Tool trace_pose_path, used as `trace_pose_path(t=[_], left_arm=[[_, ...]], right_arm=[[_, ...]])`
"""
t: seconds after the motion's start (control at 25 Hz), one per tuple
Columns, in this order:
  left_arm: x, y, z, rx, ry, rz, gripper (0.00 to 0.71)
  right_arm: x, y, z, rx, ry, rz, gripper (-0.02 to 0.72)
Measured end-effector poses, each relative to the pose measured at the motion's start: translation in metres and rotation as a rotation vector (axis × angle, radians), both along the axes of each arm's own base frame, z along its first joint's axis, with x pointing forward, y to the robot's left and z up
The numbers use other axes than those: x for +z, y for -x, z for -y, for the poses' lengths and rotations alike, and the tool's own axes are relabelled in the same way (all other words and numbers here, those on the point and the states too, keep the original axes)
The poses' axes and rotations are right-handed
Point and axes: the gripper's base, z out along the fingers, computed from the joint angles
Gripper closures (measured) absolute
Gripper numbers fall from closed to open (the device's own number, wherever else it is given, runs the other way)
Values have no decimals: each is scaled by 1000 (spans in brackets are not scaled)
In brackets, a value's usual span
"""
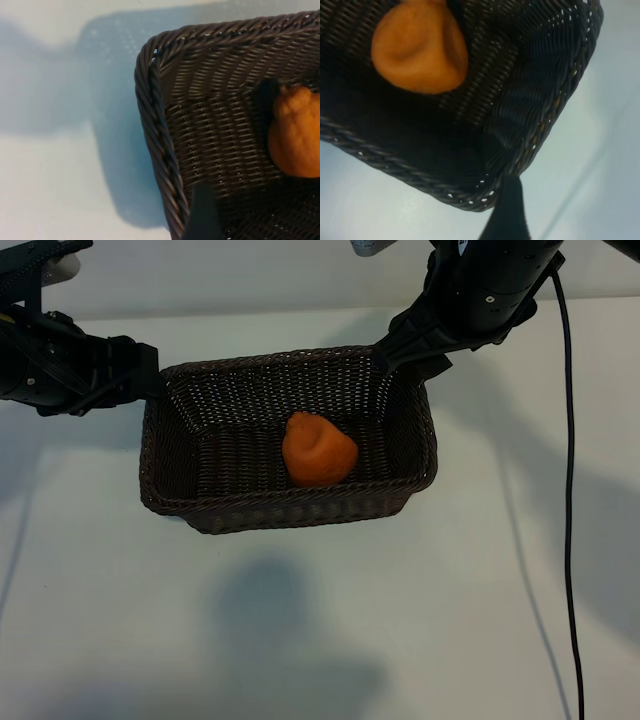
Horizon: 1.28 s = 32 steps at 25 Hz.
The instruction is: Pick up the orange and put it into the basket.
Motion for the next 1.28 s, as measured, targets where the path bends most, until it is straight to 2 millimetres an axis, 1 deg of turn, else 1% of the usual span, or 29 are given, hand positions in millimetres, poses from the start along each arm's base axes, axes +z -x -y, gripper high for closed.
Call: trace_pose_path(t=[1.28], left_arm=[[1, -2, -1, 11, -1, 18, 121]], right_arm=[[-1, -1, -1, -19, -12, 5, 106]])
